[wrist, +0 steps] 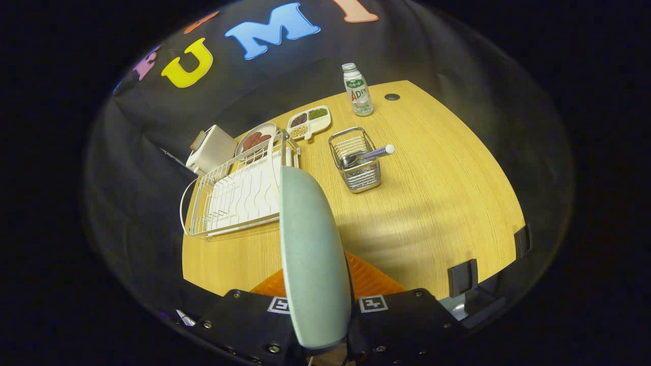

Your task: Take the plate from the dish rack, then take the spoon from the basket and place it into the plate.

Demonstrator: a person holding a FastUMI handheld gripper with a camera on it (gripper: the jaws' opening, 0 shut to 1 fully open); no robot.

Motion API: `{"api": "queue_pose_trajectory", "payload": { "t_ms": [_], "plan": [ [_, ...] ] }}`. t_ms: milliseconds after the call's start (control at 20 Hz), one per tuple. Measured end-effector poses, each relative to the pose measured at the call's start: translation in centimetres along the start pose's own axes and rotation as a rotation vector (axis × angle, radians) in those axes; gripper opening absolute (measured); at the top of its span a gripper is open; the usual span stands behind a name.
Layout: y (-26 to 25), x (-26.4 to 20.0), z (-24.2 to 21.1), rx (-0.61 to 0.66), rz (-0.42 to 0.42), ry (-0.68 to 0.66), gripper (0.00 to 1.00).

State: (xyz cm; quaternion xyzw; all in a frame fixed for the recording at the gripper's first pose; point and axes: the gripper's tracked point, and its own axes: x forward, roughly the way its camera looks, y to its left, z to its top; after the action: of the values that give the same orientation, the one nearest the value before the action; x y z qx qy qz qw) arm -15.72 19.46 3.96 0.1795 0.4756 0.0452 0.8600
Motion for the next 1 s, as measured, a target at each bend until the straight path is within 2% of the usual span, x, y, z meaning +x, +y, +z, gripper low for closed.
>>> {"api": "queue_pose_trajectory", "payload": {
  "t_ms": [250, 850, 1000],
  "plan": [
    [-1.4, 1.5, -2.7, 0.016, -0.016, 0.056, 0.36],
    [1.1, 4.8, -4.9, -0.095, 0.056, 0.156, 0.36],
    [1.6, 6.0, -5.2, -0.079, 0.063, 0.182, 0.36]
  ]
}}
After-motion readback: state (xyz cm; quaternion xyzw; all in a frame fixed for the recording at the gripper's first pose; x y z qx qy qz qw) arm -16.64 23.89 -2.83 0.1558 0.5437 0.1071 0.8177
